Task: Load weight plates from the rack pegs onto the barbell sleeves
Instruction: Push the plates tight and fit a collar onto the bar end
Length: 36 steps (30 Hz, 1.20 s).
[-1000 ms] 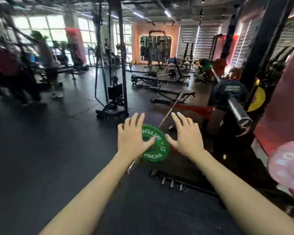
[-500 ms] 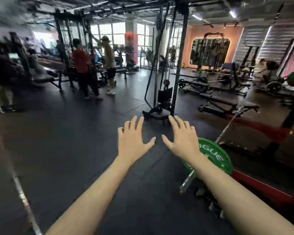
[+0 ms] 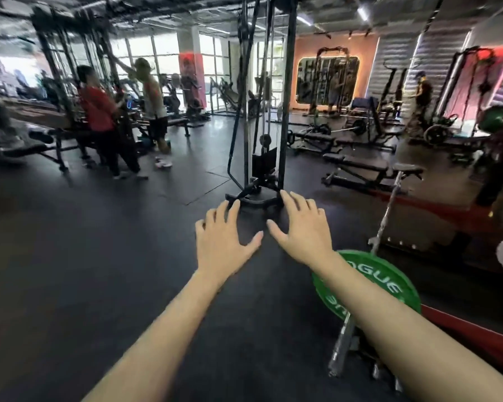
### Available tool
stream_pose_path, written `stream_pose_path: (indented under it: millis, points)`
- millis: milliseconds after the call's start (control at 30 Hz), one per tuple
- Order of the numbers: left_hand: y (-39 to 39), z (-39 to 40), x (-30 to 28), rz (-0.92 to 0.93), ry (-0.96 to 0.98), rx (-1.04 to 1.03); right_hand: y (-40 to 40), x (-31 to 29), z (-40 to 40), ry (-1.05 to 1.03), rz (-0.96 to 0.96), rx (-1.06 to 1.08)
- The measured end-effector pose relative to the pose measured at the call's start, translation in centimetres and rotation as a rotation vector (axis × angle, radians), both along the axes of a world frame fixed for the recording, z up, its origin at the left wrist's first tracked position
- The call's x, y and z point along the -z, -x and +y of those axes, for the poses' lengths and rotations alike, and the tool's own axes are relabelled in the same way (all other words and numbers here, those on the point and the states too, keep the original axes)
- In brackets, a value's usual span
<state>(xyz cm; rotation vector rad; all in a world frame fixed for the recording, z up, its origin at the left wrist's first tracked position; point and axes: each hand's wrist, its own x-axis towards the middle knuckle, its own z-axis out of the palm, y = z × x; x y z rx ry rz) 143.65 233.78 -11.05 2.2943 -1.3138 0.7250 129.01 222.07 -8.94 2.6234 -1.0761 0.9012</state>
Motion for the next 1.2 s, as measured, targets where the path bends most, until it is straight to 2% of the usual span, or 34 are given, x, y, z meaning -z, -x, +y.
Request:
stream_pose_path:
  millis: [200,500,733,867,1033,1200]
  points:
    - [-9.1,-11.5,0.0,0.043,-0.018,0.023,-8.3,0.2,-11.3,-0.086,-0.04,0.041]
    - [-22.3,-27.4,0.2,0.097,-0.006,0.033,-20.6,0.3,-27.0,-0.093,-0.009,0.065]
    - [-30.4,-41.4,-0.2,0.085,-0.028,0.166,-27.4,1.3,-38.8,-0.077,-0.003,0.15]
    - [-35.3,-51.5,-2.2,0.113,0.025,0.249,-32.0,-0.1,-47.4,-0.074,0.015,0.23]
    - [-39.0,-63.7,-2.8,0.137,0.03,0.354,-35.0,-1.3,-57.6,-0.049,-0.034,0.338]
    - [-39.0,-76.5,-1.3,0.097,0.011,0.491,-34.2,-0.4,-68.2,-0.048,-0.068,0.453]
